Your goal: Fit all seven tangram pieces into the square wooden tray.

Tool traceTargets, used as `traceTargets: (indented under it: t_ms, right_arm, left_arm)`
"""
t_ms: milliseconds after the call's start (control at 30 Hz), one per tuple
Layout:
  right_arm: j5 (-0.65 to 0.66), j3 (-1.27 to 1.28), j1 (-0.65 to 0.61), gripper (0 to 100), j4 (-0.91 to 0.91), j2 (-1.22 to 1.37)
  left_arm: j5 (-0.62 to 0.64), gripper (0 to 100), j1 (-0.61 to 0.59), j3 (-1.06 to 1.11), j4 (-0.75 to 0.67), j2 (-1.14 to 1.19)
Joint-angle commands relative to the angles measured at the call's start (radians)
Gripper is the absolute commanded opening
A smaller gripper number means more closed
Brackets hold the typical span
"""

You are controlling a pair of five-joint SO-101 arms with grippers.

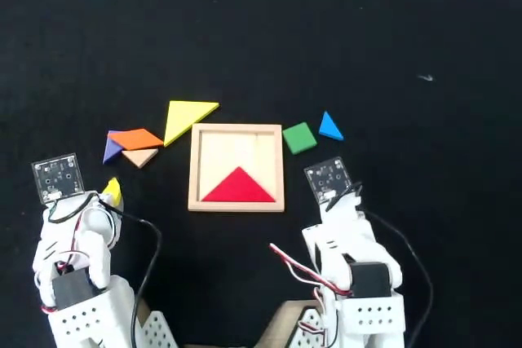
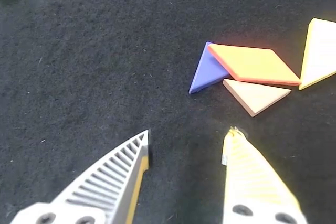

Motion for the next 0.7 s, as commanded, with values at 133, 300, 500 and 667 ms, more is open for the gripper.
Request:
traceTargets:
  t_ms: [133, 300, 500, 667]
  right_arm:
    - [-0.005, -0.007, 0.012, 1.1, 0.005, -0.091]
    - [-0.005, -0.007, 0.012, 1.1, 0.005, -0.091]
    - [-0.005, -0.007, 0.012, 1.1, 0.005, -0.091]
    - [-0.005, -0.007, 0.012, 1.1, 0.005, -0.091]
  left_arm:
    - [-0.005, 24, 0.021, 0.016, -0.023, -0.009]
    - [-0.005, 24, 0.013, 0.018, -0.023, -0.009]
    - [-0.005, 24, 0.018, 0.018, -0.021, -0.009]
    - [0.003, 24, 0.024, 0.015, -0.020, -0.009]
